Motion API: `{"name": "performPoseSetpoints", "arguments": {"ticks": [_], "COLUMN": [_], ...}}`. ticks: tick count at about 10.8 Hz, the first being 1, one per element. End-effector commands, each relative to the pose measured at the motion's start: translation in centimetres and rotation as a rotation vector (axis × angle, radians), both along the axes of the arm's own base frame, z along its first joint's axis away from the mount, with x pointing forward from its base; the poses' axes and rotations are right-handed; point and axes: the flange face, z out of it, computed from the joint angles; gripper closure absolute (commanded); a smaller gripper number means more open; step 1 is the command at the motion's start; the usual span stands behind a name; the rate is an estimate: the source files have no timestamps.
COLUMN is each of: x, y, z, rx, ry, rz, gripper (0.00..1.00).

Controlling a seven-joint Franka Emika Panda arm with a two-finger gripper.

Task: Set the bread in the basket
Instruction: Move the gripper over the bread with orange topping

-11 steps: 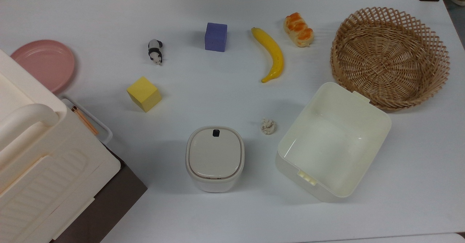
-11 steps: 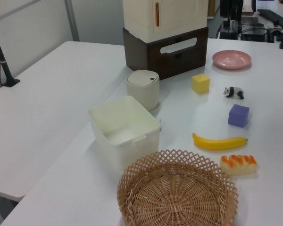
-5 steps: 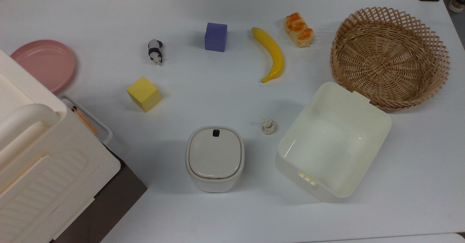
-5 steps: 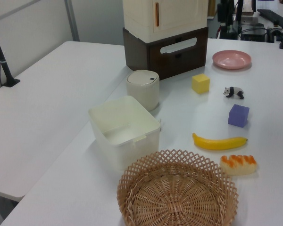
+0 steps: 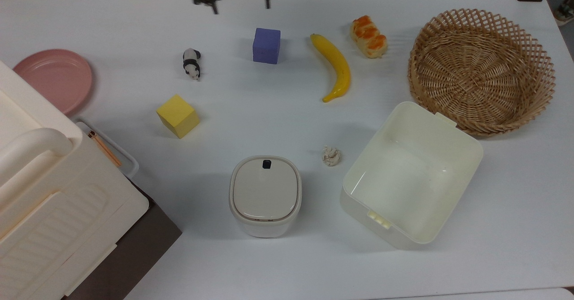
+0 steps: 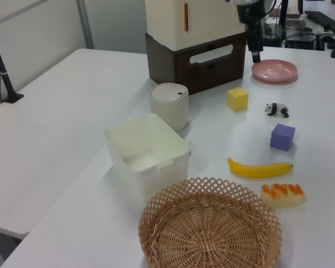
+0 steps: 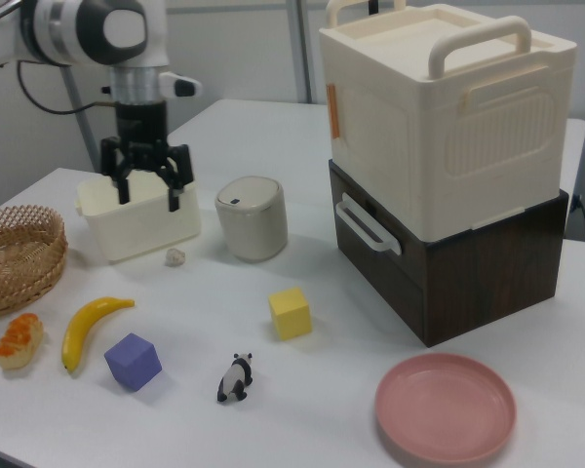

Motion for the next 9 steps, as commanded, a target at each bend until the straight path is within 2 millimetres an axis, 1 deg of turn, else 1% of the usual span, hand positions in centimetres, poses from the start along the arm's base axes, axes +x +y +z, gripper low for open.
{"name": "performPoseSetpoints", "arguments": {"ticks": [1,3,4,7,8,9], "x": [-1.9,-4.6,-5.8,-10.0,-11.1,-12.1], "y": [6.2,13.4,15.4,19.3,20.4,21.6], "z": [-2.0,-5.7,-7.1,-12.0,-13.0,-14.4], "rx": [0.004,0.005,0.004,-0.002,0.003,-0.004], "ry": [0.049,0.126,0.160,0.265,0.238,0.202], "rz": [0.093,0.286,0.349,0.435,0.443,0.438], "gripper": [0.00,0.00,0.00,0.00,0.00,0.00]}}
